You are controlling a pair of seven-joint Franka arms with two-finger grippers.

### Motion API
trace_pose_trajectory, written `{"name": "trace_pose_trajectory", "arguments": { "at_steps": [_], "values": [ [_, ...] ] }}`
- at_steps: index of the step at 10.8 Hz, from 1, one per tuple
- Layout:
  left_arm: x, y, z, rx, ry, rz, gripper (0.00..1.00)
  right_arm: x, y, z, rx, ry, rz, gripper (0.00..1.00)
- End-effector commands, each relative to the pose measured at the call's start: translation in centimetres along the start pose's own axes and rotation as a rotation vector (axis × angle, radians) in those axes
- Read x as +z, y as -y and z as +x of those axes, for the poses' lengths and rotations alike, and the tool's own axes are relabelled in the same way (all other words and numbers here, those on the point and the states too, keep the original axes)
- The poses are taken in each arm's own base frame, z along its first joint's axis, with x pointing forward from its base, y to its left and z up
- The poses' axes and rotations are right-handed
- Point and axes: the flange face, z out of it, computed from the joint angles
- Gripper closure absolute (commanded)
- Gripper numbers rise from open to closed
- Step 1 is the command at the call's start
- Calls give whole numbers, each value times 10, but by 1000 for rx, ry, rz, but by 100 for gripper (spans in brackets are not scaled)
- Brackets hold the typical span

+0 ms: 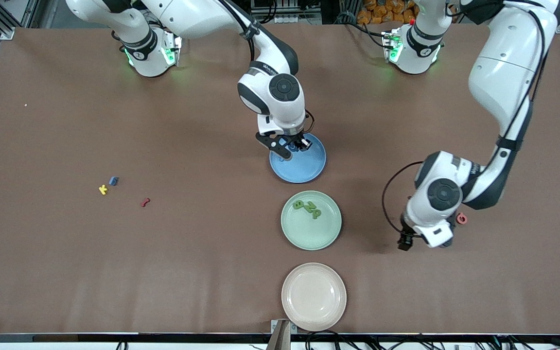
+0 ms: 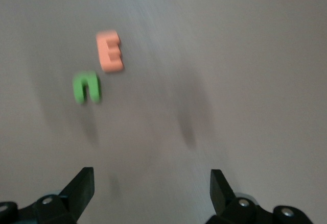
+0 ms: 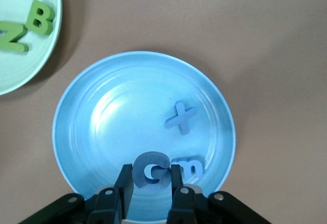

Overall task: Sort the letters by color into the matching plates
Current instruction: 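Release the G on the blue plate while the left gripper places N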

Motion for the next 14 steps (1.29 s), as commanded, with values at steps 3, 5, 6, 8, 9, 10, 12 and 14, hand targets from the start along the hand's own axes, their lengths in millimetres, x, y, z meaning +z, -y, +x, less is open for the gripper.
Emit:
{"name": "trace_pose_trajectory", "arguments": {
  "at_steps": [3,5,6,8,9,10,12,14],
  "values": [
    [30,22,66,-45,7,55,0,-29,0,55,17,-60,-57,10],
    [41,26,71,-46,9,67,0,-74,-23,111,-58,-48,-115,10],
    [43,27,72,-46,9,69,0,-89,-44,138,-126,-30,-166,11],
    [51,34,74,-47,16,72,0,-113,-96,199,-244,6,-211,11],
    [56,41,71,-42,24,56,0,-119,-127,233,-300,28,-221,11],
    [58,43,70,-38,29,46,0,-123,-159,263,-362,52,-229,11],
    [58,43,71,-40,29,46,0,-124,-220,322,-423,96,-226,11],
    [56,44,83,-59,34,40,96,-122,-267,365,-424,129,-222,11]
  ]
}}
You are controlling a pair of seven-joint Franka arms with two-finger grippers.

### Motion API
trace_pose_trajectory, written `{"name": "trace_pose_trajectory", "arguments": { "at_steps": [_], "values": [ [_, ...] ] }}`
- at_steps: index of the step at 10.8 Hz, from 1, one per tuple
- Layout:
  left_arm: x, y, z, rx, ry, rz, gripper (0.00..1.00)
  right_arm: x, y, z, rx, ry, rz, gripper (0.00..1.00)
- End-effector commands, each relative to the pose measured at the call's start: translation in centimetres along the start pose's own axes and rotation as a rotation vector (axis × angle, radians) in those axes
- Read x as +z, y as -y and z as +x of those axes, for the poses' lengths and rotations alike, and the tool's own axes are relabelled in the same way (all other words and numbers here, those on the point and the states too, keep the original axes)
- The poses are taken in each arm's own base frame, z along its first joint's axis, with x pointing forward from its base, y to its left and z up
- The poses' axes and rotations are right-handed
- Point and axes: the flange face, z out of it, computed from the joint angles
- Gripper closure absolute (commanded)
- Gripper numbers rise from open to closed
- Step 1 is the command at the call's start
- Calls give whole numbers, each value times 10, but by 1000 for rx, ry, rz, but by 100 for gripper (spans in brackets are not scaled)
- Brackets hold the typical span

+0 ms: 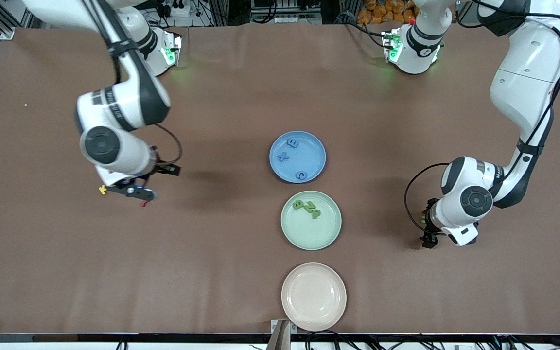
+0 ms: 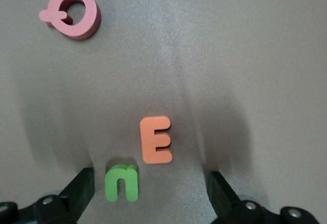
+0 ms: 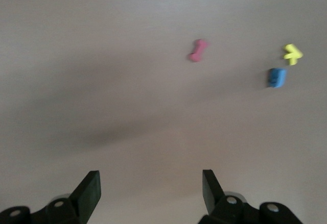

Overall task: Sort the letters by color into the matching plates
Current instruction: 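Release the G on the blue plate while the left gripper places N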

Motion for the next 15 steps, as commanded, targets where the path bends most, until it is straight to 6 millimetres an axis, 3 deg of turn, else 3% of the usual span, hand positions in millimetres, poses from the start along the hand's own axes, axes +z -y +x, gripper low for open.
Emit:
{"name": "trace_pose_trajectory", "arguments": {
  "at_steps": [1,3,5,7,9,11,13,15],
  "values": [
    [0,9,17,5,-1,-6,100,18,-84,14,0,35,29,11],
    [-2,7,16,15,-1,-10,100,40,-142,30,38,36,61,13],
    [-2,7,15,27,-1,-10,100,75,-194,40,15,-14,100,16],
    [-8,5,11,49,-5,-18,100,105,-218,45,15,-75,126,17],
    [-33,-5,-7,74,4,-59,100,132,-219,47,11,-106,138,20],
    [-53,-17,-66,127,58,-100,100,149,-230,50,-17,-120,145,27],
    [-77,-20,-159,192,98,-131,100,163,-230,54,-17,-130,151,33],
    [-97,-14,-266,205,136,-159,100,174,-231,57,-66,-143,152,39]
  ]
}}
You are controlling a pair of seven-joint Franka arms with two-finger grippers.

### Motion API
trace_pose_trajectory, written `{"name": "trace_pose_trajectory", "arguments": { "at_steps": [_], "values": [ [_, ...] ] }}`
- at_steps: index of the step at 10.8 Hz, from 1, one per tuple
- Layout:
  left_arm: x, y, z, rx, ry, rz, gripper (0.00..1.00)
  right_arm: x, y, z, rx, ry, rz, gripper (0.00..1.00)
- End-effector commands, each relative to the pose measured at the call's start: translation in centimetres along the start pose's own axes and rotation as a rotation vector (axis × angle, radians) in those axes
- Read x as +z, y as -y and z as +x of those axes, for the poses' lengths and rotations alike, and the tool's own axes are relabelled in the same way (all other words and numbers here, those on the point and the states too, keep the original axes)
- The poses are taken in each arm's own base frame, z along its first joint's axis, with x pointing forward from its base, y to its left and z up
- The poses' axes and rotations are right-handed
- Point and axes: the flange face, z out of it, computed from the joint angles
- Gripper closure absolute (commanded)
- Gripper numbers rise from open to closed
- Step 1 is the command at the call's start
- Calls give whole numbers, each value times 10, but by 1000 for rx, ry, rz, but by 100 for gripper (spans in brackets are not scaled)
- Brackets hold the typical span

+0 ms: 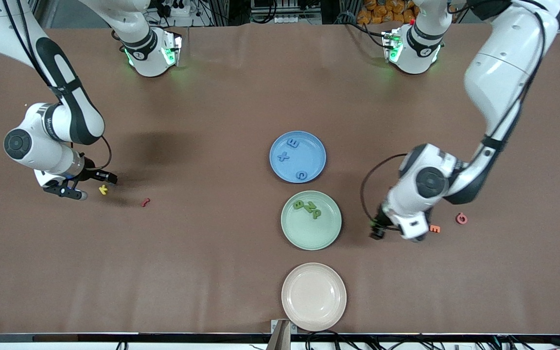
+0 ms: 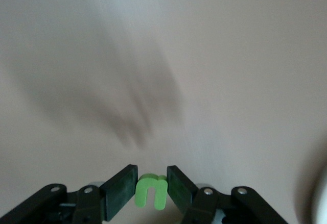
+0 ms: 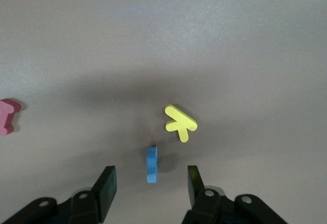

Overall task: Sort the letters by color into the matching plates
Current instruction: 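Grasp the small blue letter while the left gripper carries green n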

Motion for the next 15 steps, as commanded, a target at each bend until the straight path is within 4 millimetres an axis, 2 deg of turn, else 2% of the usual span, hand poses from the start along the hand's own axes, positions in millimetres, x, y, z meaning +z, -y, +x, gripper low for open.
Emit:
{"name": "trace_pose_trajectory", "arguments": {
  "at_steps": [1,2,3,4,5,6,9,10,12,14,15],
  "values": [
    [-11,-19,-131,32,17,-52,100,17,-5,2,-53,-21,18,43],
    [-15,-22,-154,46,16,-65,100,21,-5,3,-53,-24,20,48],
    [-16,-23,-152,61,0,-72,64,26,-4,3,-54,-24,21,56],
    [-12,-24,-139,89,-25,-69,1,30,-4,3,-54,-28,22,68],
    [-15,-25,-135,94,-29,-74,0,32,-2,3,-57,-30,23,80],
    [-16,-25,-111,69,-41,-66,0,33,-1,3,-57,-24,22,100],
    [1,-17,-3,24,-136,-17,0,11,22,4,-81,-16,26,100],
    [4,-11,31,59,-168,14,0,-4,29,9,-58,7,24,100],
    [0,3,86,234,-181,103,0,-42,71,16,15,66,9,100],
    [-15,13,102,392,-166,205,0,-65,137,13,113,70,1,100],
    [-20,24,103,564,-134,294,0,-69,173,5,162,63,13,100]
  ]
}}
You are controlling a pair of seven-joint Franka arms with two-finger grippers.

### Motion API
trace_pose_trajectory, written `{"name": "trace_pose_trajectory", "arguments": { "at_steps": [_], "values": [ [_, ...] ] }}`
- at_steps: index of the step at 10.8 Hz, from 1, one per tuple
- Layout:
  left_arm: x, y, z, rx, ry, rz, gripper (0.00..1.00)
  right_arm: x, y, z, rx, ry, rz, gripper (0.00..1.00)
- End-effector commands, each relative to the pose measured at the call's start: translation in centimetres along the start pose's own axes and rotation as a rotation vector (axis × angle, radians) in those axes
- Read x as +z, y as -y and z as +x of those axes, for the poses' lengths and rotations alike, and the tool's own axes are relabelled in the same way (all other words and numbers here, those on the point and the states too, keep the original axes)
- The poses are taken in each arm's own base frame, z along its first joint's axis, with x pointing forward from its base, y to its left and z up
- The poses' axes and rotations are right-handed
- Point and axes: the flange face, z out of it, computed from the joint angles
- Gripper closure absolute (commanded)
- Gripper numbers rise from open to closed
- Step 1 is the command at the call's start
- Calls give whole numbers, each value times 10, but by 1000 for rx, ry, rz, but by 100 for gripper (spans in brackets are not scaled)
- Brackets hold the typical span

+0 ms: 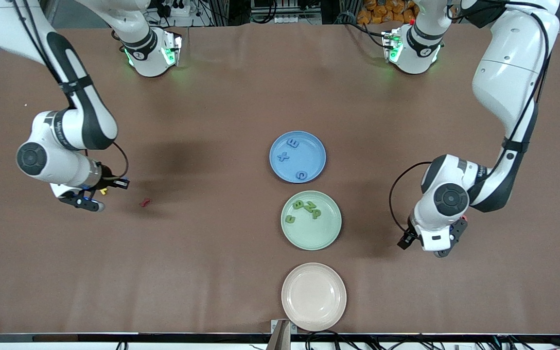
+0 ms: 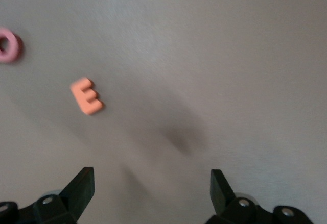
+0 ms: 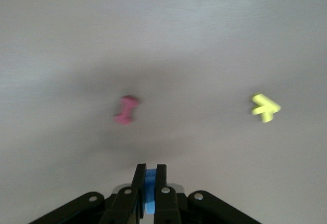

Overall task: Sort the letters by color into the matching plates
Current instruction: 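Carry the blue letter to the blue plate while the left gripper withdraws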

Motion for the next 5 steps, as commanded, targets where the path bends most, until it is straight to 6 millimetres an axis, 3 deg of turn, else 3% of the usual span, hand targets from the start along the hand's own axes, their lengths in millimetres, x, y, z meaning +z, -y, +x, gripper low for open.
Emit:
{"name": "trace_pose_trajectory", "arguments": {
  "at_steps": [1,3,5],
  "values": [
    [-31,27,-1,420,49,148,0,-23,102,-30,163,1,49,100],
    [-50,74,32,552,121,126,0,-32,178,-68,247,35,112,100],
    [-72,111,49,589,189,24,0,-28,266,-110,350,70,149,100]
  ]
}}
